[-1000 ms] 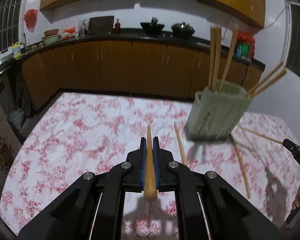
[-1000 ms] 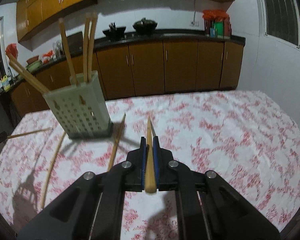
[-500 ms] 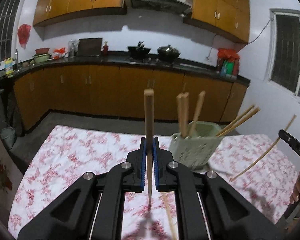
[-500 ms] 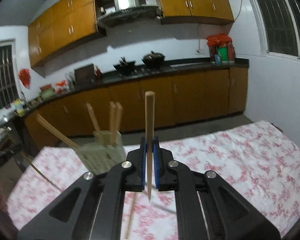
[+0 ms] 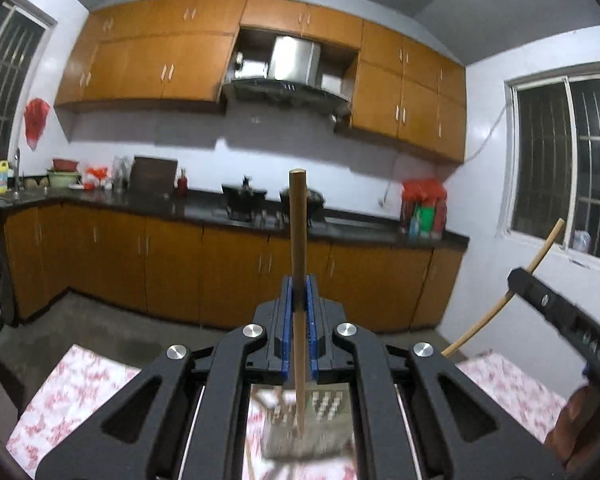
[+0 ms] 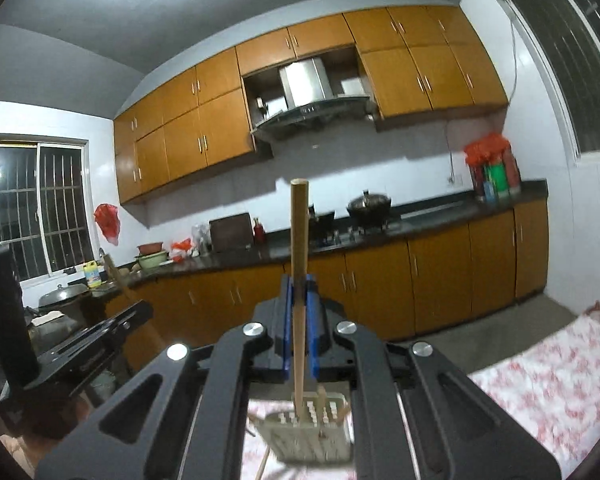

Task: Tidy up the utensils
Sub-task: 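Lift the chopsticks upright over the green holder with both tools, then open both tools to drop the chopsticks into the green holder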

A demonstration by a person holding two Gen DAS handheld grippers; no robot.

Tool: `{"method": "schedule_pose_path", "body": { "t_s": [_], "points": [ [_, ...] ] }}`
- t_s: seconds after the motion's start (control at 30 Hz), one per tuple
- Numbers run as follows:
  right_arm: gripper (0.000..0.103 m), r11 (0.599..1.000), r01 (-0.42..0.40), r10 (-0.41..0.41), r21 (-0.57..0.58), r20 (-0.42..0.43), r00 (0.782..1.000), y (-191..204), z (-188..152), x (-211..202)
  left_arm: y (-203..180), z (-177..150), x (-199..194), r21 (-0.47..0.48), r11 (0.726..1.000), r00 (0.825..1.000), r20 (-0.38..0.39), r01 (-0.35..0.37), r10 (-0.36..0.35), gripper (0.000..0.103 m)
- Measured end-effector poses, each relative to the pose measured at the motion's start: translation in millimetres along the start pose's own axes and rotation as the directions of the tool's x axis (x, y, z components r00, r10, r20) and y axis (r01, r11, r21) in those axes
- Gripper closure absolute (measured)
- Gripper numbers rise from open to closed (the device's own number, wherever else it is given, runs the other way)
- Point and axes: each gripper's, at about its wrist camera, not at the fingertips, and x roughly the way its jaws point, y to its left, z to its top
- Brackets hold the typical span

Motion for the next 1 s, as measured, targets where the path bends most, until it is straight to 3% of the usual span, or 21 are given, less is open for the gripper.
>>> {"method": "schedule_pose_path", "body": {
  "t_s": [0.17,0.53,0.63,0.73,1.0],
  "points": [
    [0.095,0.999,0.028,-0.028,-0.027,-0.007,1.000,1,-4,36,-3,-5,32,-0.009,0.999,0.998,0.045,-0.035,0.035,0.096],
    [0.094,0.999,0.042,-0.045,-0.017,-0.178,0.983,-15,-55,89,6,-55,70,-0.038,0.999,0.996,-0.090,-0.028,0.024,0.096],
    [0.089,0.999,0.043,-0.046,-0.018,-0.188,0.981,-15,-60,89,10,-58,68,-0.055,0.998,0.994,-0.106,-0.024,0.018,0.095],
    [0.084,0.999,0.048,-0.051,-0.020,-0.181,0.982,-16,-57,84,12,-53,65,-0.064,0.997,0.994,-0.111,-0.030,0.023,0.088],
    [0.074,0.995,0.104,-0.104,-0.001,-0.105,0.989,-34,-38,40,20,-30,29,-0.086,0.996,0.998,-0.049,-0.036,0.032,0.075]
  ]
}}
